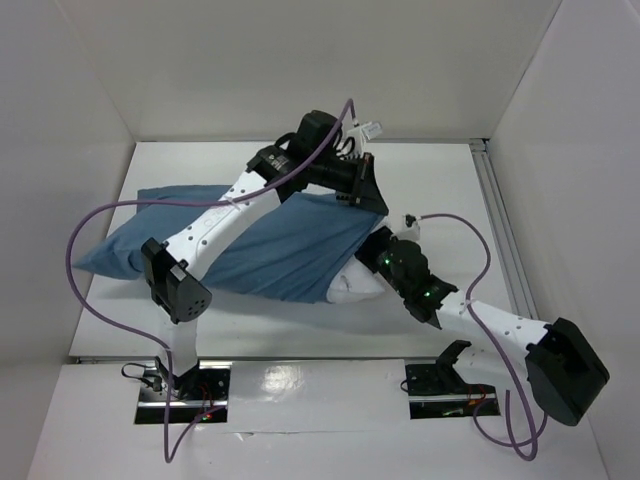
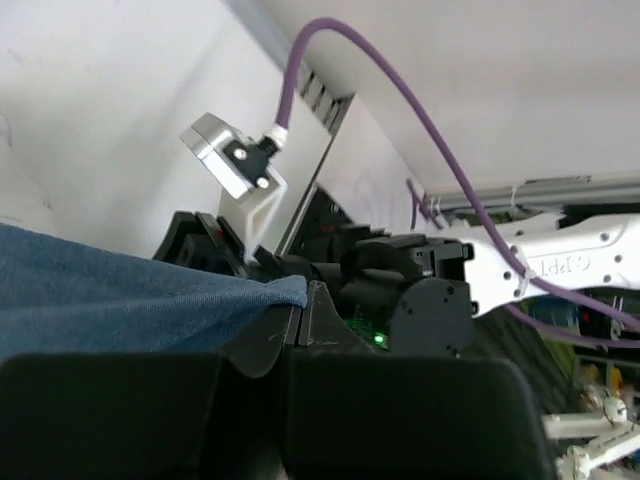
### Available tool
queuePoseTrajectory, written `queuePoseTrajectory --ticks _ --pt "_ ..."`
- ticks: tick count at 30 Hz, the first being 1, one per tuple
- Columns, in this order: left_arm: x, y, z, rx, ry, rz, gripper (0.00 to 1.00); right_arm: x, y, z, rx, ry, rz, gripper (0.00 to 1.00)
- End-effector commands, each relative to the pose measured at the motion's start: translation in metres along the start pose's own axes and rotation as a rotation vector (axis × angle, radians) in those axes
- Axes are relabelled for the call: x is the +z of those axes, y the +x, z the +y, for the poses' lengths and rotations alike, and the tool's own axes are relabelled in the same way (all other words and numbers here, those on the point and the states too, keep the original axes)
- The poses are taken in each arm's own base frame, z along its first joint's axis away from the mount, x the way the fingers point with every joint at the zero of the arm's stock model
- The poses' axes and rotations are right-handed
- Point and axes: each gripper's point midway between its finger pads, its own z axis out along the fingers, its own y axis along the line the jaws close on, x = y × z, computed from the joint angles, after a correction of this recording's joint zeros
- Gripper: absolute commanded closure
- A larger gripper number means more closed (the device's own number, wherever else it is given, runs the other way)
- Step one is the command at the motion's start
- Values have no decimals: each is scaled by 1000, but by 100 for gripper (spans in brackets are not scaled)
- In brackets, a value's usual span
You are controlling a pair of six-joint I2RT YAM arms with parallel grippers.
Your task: Put the pillow into the pillowcase
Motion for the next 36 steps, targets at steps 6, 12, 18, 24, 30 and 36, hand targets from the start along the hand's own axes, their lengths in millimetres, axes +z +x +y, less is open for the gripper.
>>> queuePoseTrajectory --ticks 6,12,18,24,30,36 --pt "-20 -1 -2 177 -183 -60 16 15 -5 -34 37 75 42 100" --pt "-93 49 38 157 -643 -136 45 48 -32 -4 -145 79 266 81" --pt "-148 117 85 23 -904 -159 24 0 -36 -25 -285 208 325 17" --pt "-217 156 122 -129 -1169 -265 24 -47 -35 -50 -326 270 331 7" --pt "-234 195 177 -282 -1340 -236 27 -43 -16 -64 -348 250 436 7" --pt "-192 178 219 -226 -1241 -186 42 -32 21 -60 -325 150 552 90"
